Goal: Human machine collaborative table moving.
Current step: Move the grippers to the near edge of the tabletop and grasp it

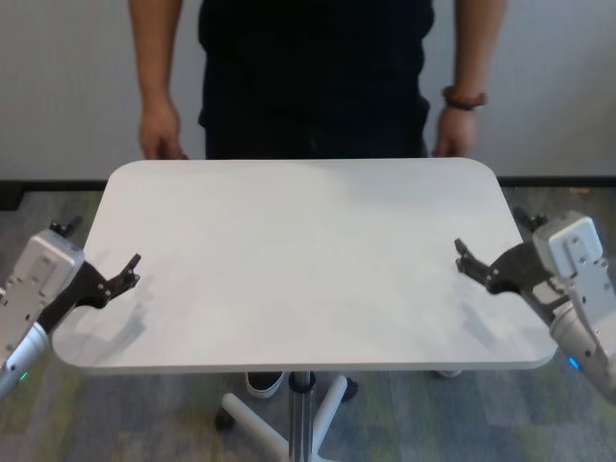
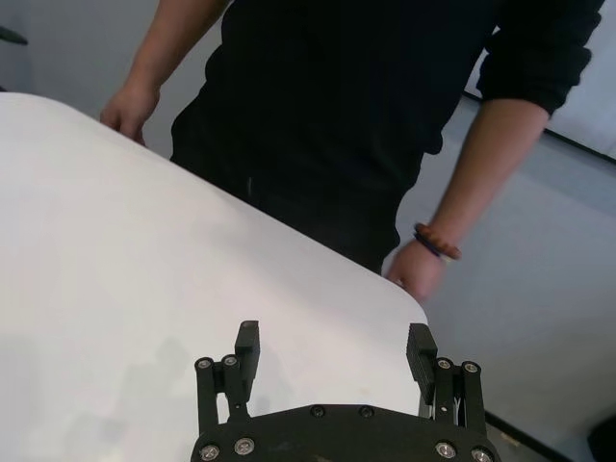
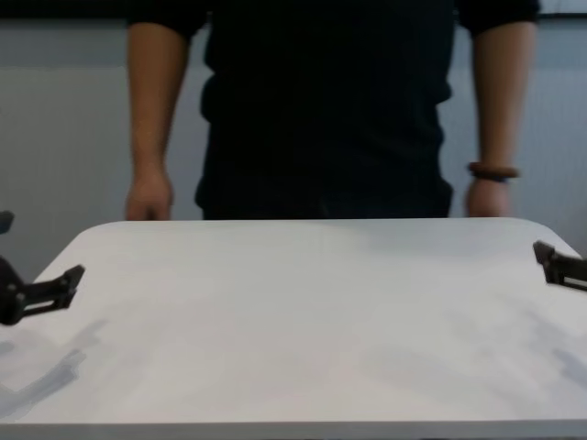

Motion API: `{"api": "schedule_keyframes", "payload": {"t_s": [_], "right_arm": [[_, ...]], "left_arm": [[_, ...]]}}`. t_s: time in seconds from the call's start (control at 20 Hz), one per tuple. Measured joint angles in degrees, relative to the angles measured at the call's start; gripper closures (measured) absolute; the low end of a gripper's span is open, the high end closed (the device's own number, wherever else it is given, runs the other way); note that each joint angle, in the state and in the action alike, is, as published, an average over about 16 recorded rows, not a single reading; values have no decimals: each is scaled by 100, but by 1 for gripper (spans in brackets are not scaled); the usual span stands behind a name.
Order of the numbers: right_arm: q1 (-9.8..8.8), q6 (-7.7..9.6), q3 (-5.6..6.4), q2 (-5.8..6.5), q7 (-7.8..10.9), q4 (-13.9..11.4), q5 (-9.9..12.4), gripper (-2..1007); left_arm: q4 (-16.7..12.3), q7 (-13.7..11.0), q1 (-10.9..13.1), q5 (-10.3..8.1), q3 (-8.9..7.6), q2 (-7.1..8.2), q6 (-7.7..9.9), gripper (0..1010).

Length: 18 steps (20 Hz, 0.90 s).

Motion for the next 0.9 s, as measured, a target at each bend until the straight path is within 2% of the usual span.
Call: {"api": "schedule_keyframes", "payload": {"t_s": [0.3,0.55,0.75,0.9], "right_arm": [[-570,357,-27,240,-171,-776,-304,0],[-1128,546,-29,491,-288,-1360,-520,0],[-1534,635,-9,666,-347,-1689,-634,0],[-1770,713,-2,770,-363,-1839,-720,0]], "left_arm": [[-427,77,553,210,-178,410,-114,7],[-713,132,1055,341,-336,734,-186,7],[-856,181,1417,500,-415,950,-289,7],[-900,208,1625,662,-428,1059,-370,7]]}}
